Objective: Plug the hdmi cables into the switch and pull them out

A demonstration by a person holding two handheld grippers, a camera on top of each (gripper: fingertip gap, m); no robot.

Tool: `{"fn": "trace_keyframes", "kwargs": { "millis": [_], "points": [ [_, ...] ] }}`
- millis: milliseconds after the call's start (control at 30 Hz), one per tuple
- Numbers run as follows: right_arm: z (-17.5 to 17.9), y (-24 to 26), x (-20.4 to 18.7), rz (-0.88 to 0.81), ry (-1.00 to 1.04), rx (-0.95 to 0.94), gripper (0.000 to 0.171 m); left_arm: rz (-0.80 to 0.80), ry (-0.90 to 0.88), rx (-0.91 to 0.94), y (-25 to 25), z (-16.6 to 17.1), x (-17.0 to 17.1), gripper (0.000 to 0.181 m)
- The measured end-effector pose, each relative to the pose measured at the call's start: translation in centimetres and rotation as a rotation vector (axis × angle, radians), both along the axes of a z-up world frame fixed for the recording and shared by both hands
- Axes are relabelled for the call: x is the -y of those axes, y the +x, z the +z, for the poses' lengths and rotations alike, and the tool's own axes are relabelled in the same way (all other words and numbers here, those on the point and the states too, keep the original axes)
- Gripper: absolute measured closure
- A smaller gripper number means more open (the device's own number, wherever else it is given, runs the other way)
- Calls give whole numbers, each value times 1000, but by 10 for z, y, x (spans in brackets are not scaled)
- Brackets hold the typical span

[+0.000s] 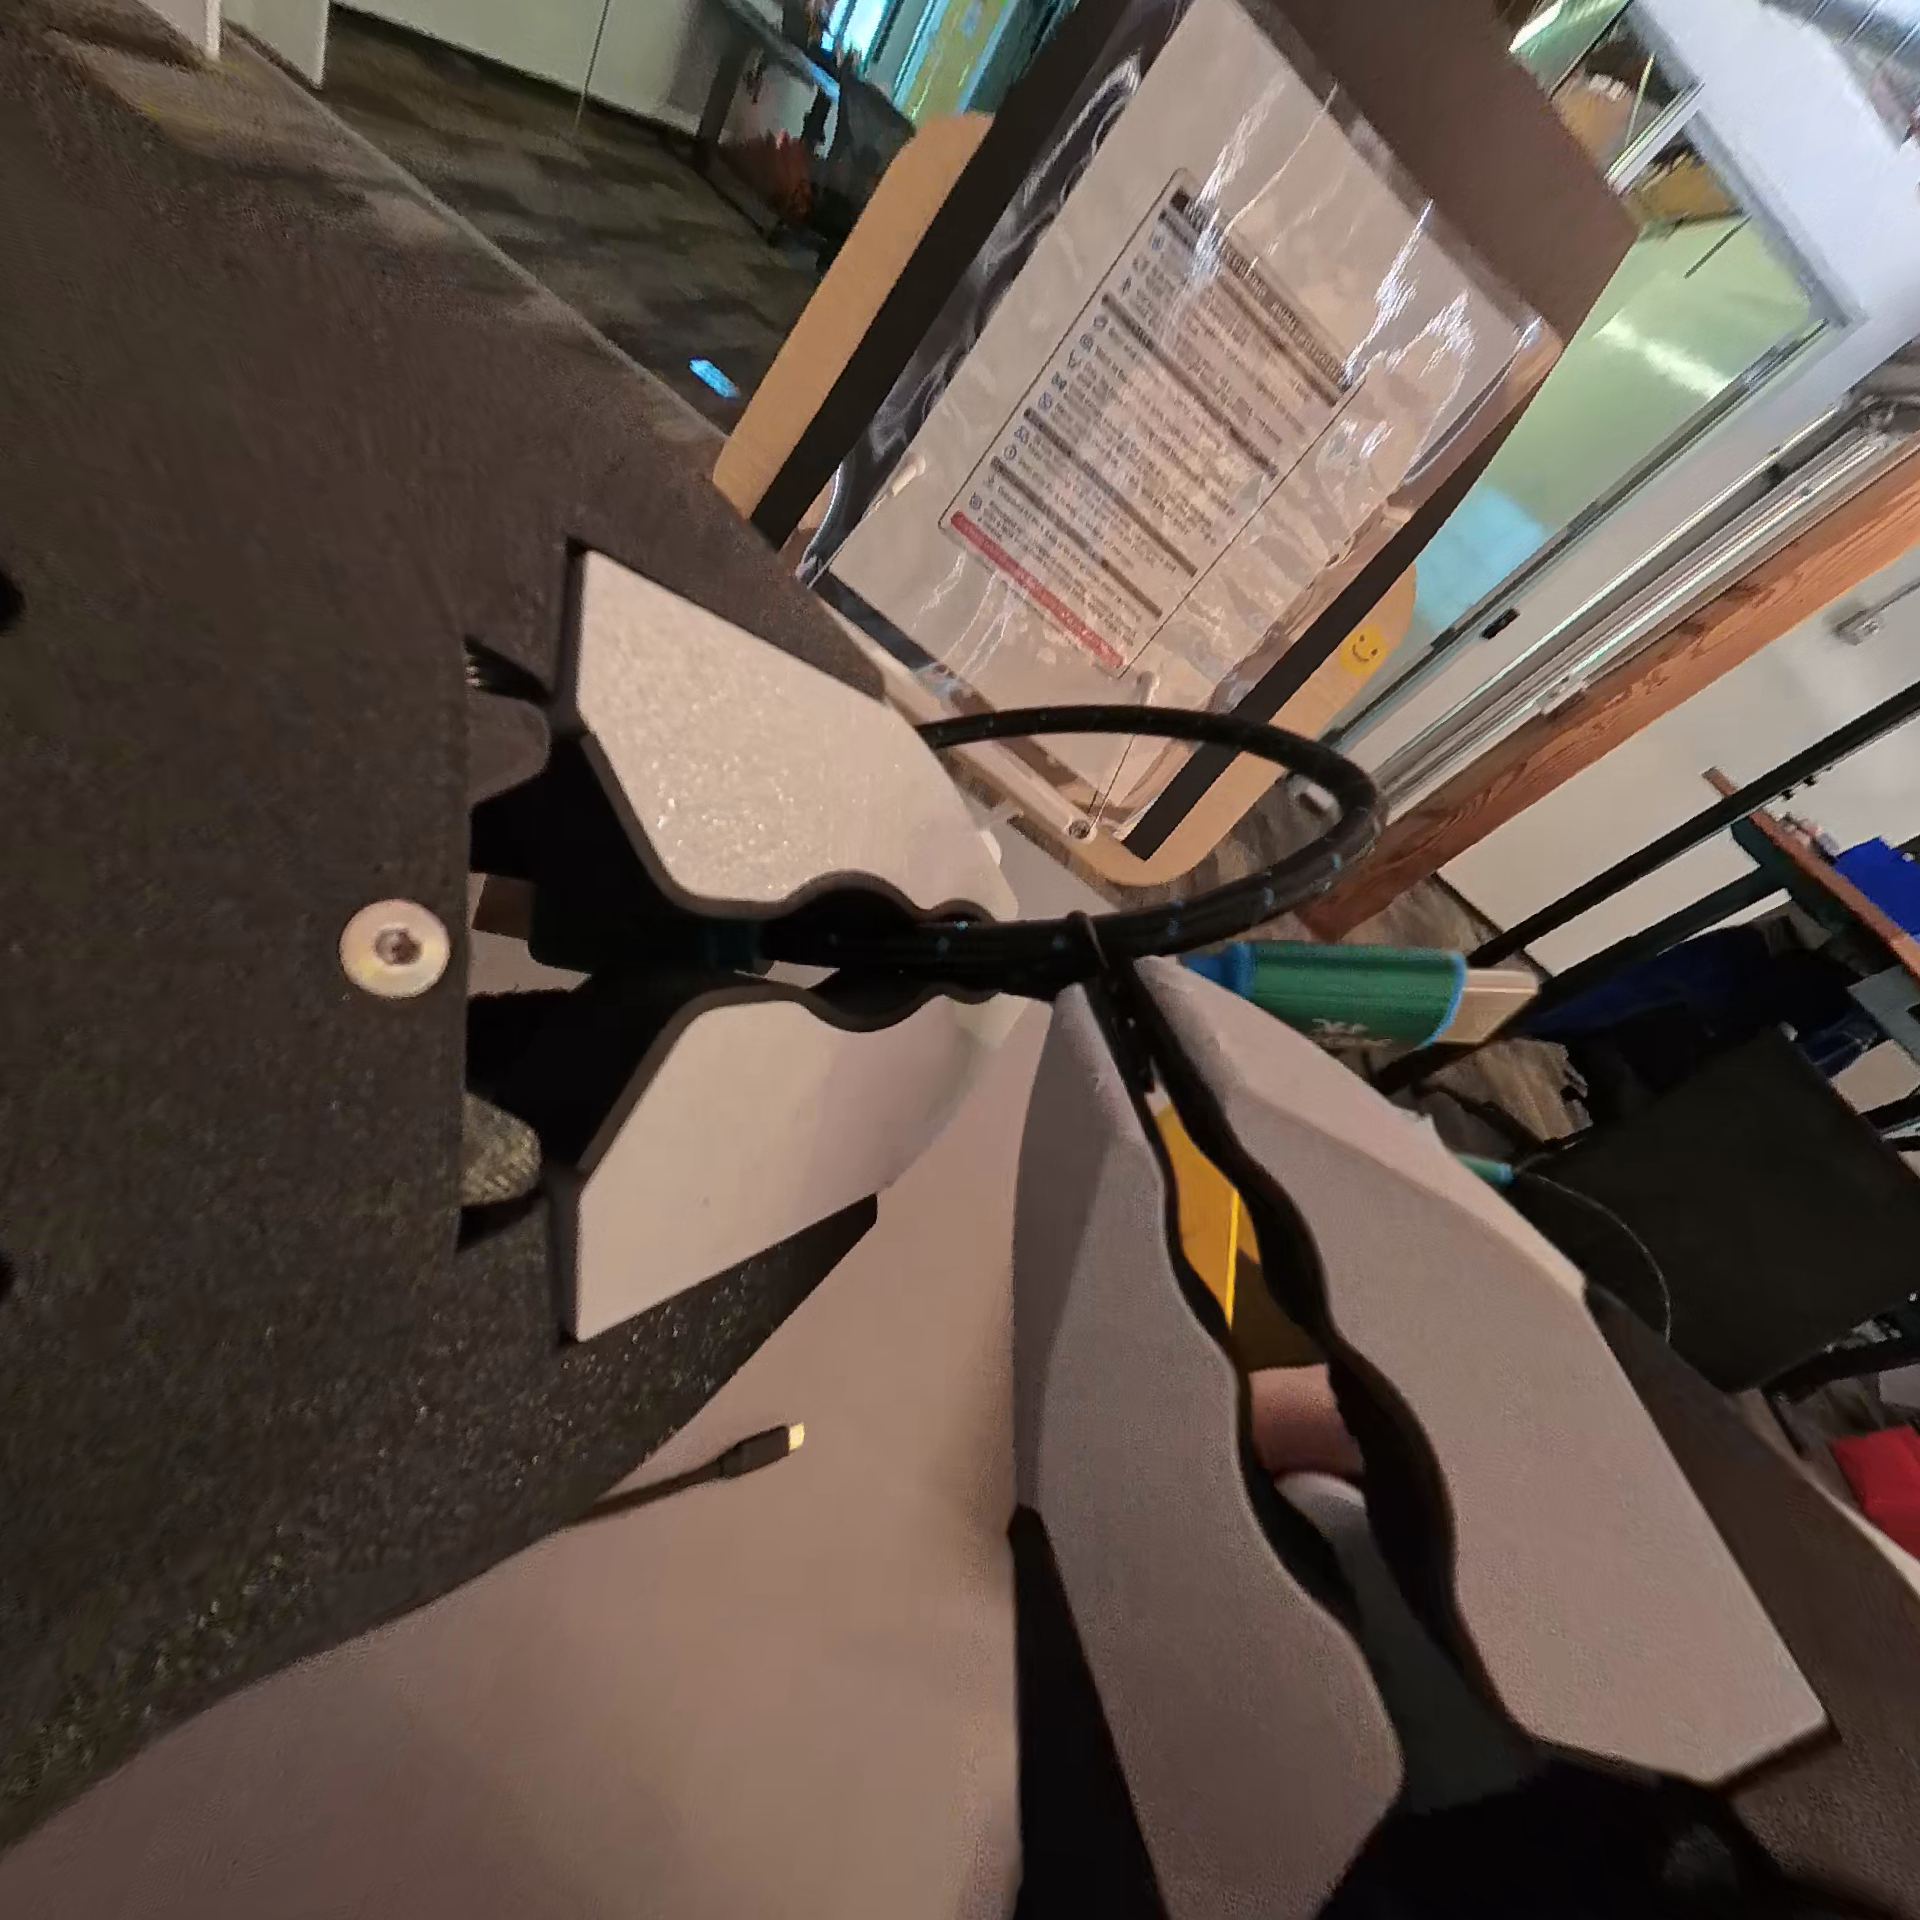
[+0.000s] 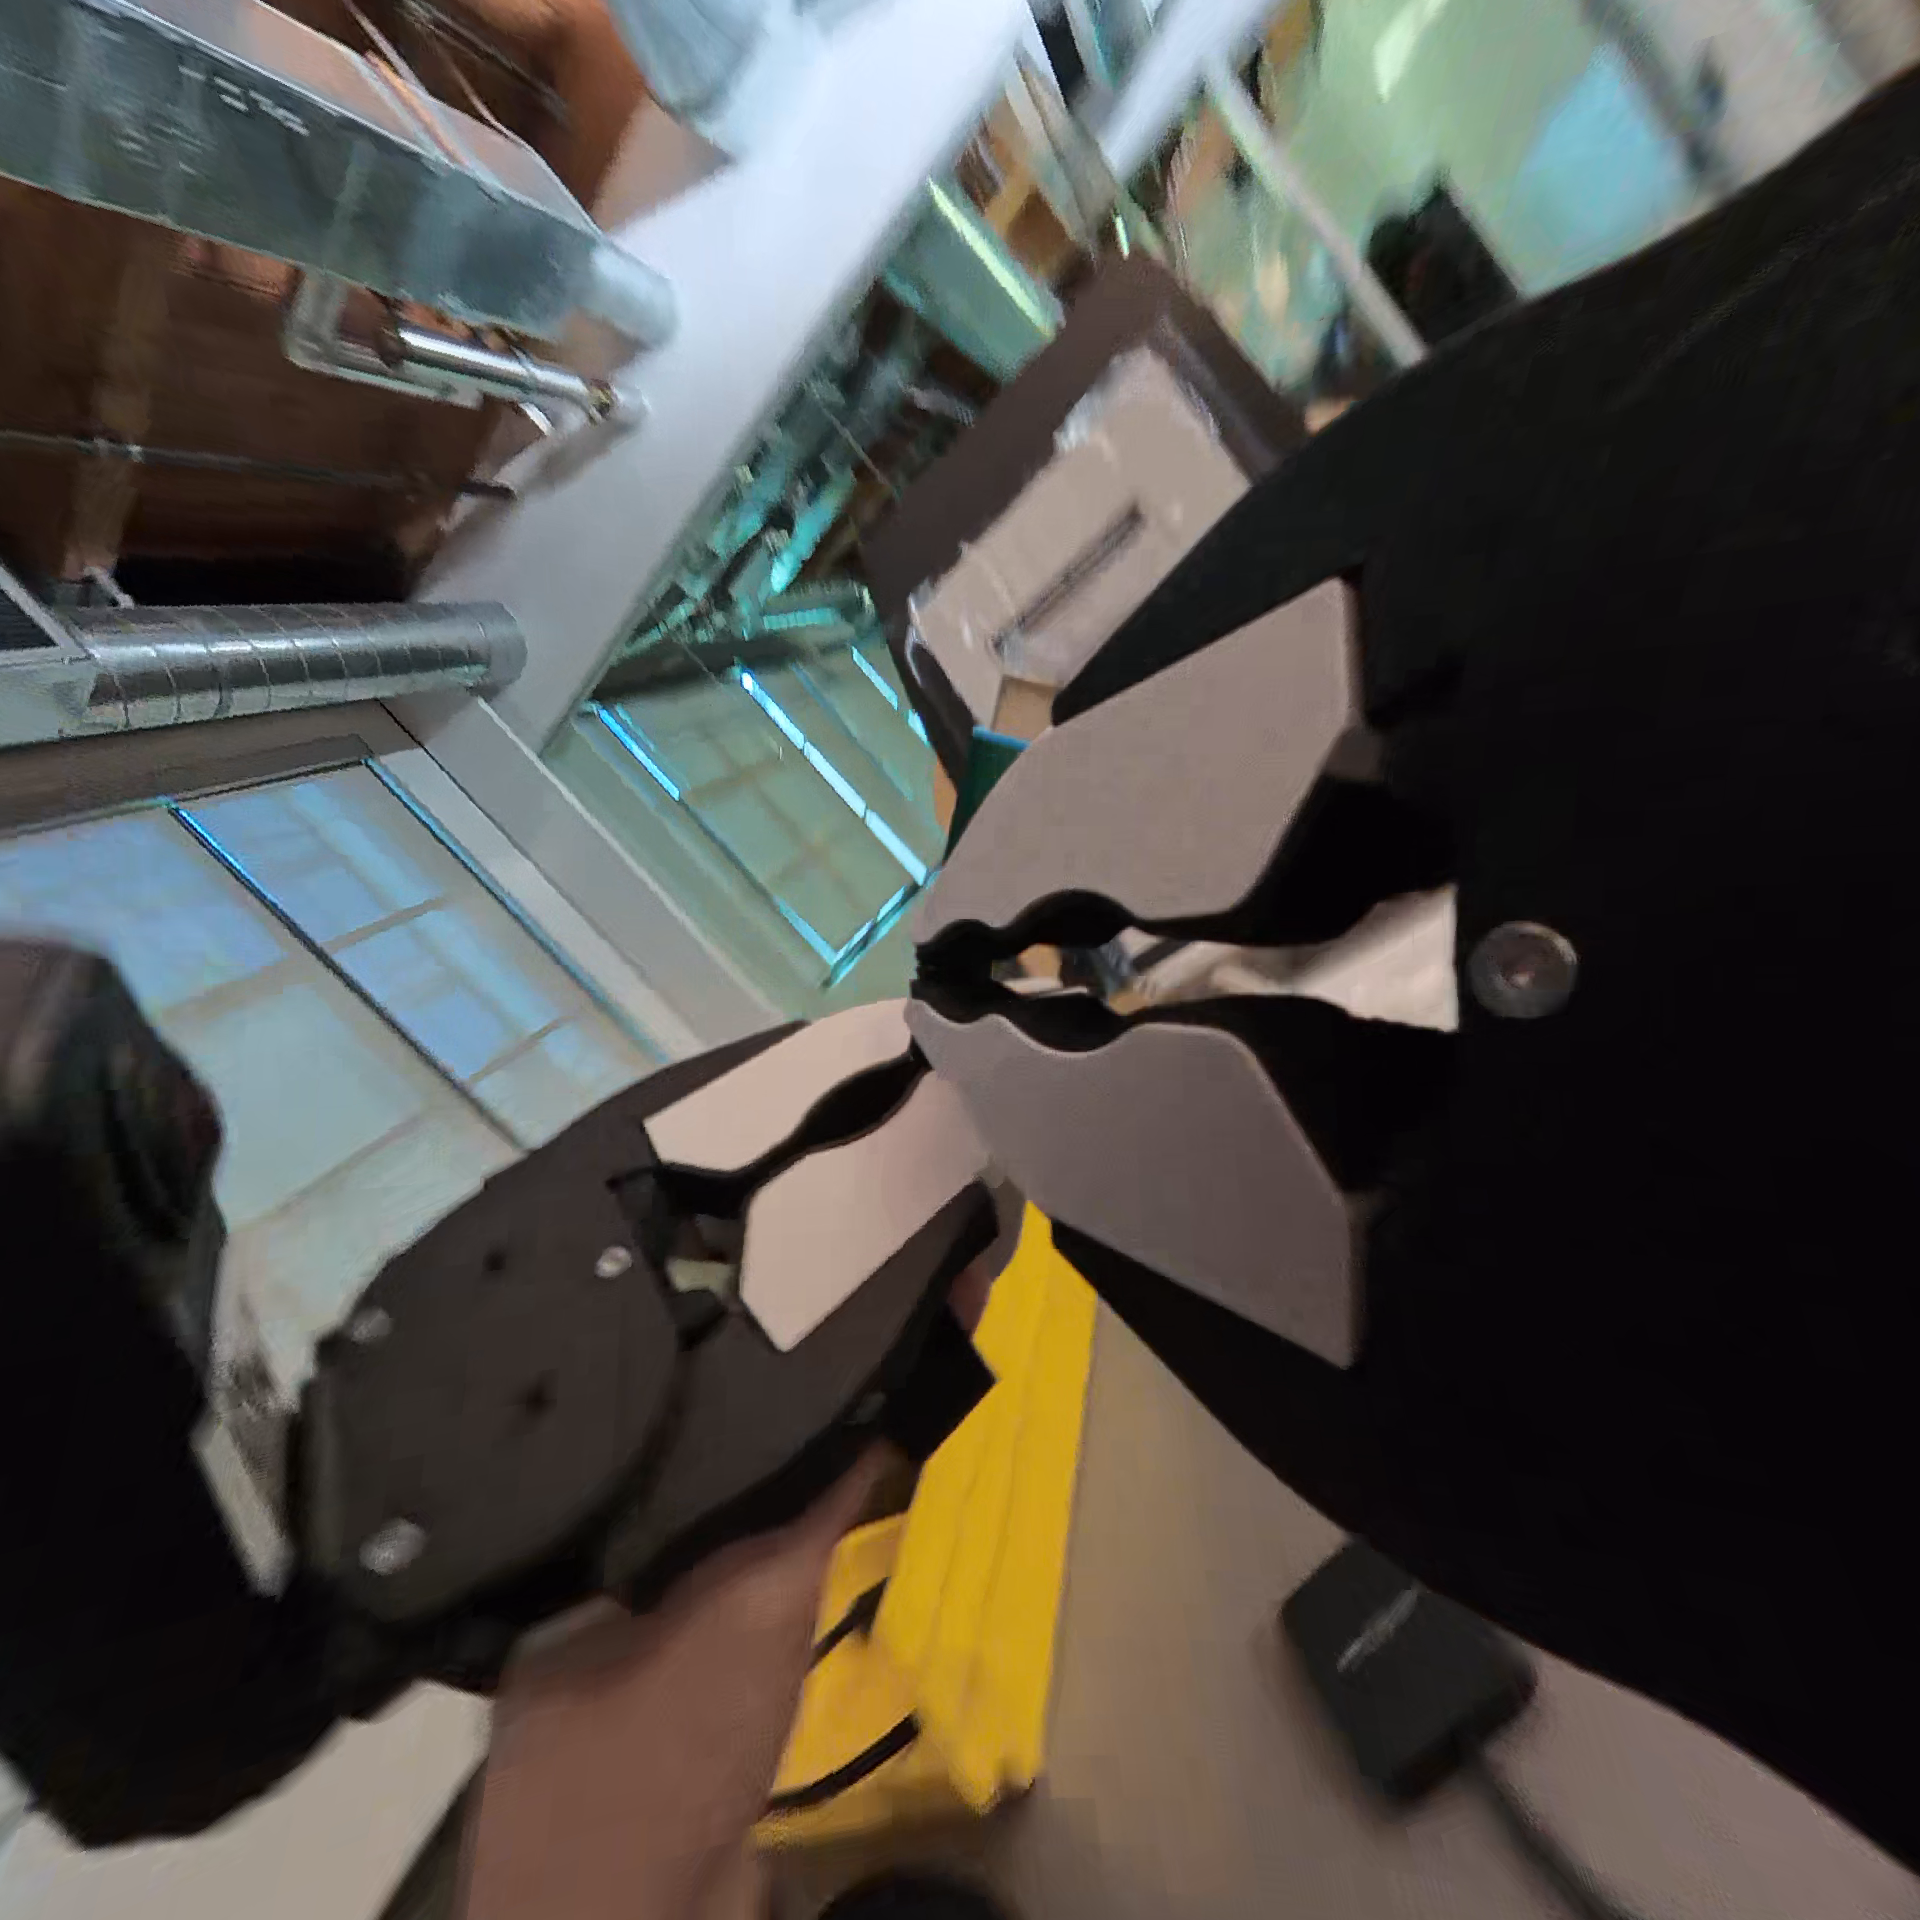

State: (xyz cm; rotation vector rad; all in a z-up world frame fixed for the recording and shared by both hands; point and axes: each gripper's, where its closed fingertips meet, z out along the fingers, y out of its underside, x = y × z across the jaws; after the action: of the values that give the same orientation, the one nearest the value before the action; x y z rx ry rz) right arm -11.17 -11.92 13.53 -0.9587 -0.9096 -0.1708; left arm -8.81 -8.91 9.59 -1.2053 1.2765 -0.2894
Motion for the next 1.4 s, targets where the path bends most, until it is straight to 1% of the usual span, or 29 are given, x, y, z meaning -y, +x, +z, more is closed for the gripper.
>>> {"fn": "trace_keyframes", "kwargs": {
  "millis": [200,333,400,500,533,600,700,767,800,833,933,1000,1100,1200,1300,1400],
  "points": [
    [6,2,-5,252,-272,-435,168,86,160,25,-5,11,-10,177],
    [2,3,-11,386,-439,-719,168,165,242,54,-6,15,-18,179],
    [-2,3,-14,399,-482,-775,168,211,287,49,-7,14,-23,178],
    [-1,4,-13,544,-608,-937,168,240,369,67,-7,19,-23,179],
    [0,4,-12,632,-671,-1006,168,242,392,78,-8,21,-22,179],
    [1,1,-11,838,-858,-1156,168,244,442,95,-9,27,-21,179],
    [8,-1,-5,1293,-1181,-1386,168,246,558,130,-13,38,-15,179],
    [10,-3,-2,1606,-1420,-1506,168,249,602,137,-15,43,-13,179],
    [10,-3,-2,1718,-1495,-1538,168,246,617,137,-16,44,-12,179],
    [10,-3,-2,1749,-1512,-1553,168,251,625,126,-17,45,-13,179],
    [9,-3,-4,1655,-1474,-1512,168,244,596,116,-16,42,-15,179],
    [9,-1,-7,1539,-1405,-1464,166,236,559,103,-14,39,-16,179],
    [11,0,-6,1346,-1217,-1269,162,232,522,102,-15,38,-18,179],
    [10,5,-9,1041,-894,-1045,156,208,445,115,-15,36,-19,179],
    [8,14,-9,642,-469,-760,155,159,347,136,-13,34,-16,178],
    [15,17,8,342,-52,-444,154,98,203,126,-7,25,-11,178]
  ]
}}
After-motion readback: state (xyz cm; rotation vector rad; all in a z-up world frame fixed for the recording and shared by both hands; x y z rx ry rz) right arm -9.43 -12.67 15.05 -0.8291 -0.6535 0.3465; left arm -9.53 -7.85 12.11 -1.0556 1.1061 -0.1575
